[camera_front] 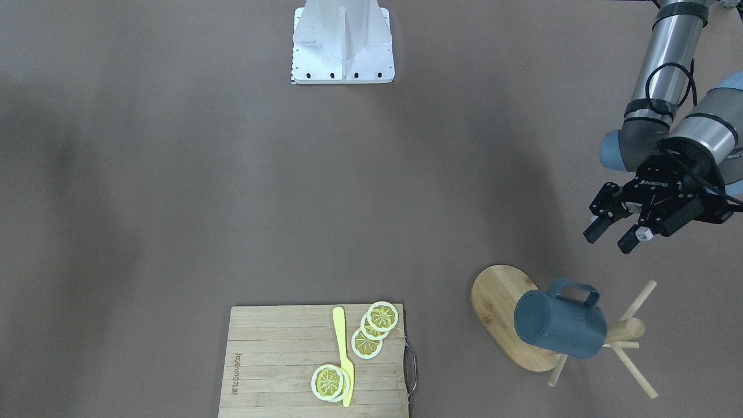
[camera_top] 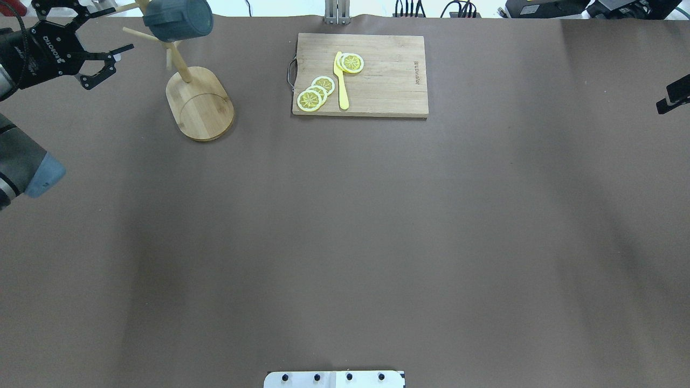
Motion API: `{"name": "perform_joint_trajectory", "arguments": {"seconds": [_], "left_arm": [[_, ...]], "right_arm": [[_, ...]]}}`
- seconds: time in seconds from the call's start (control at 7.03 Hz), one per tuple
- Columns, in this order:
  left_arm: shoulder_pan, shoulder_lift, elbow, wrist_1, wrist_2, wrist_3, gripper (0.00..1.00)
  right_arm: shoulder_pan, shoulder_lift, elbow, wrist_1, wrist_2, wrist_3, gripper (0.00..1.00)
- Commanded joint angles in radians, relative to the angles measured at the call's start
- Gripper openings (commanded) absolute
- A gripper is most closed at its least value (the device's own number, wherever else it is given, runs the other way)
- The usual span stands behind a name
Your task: Hang cup on storage rack
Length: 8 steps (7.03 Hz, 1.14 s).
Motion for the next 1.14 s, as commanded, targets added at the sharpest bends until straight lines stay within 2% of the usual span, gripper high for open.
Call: {"name": "perform_joint_trajectory", "arguments": {"seconds": [0.0,0.28,0.57,1.0], "left_arm": [[0.001,0.057,-0.013,-0.021,0.001,0.326,0.65],[0.001,0.077,-0.022,-0.035,0.0,0.491,0.67],[0.002,0.129,-0.03,-0.04,0.0,0.786,0.69],[0.001,0.161,-0.024,-0.023,0.004,1.11,0.69]], "right_arm": [[0.0,0.0,0.002,0.0,0.002,0.004,1.0],[0.0,0.001,0.0,0.0,0.005,0.004,1.0],[0.0,0.0,0.0,0.0,0.008,0.006,1.0],[0.0,0.002,-0.003,0.0,0.025,-0.003,1.0]]}}
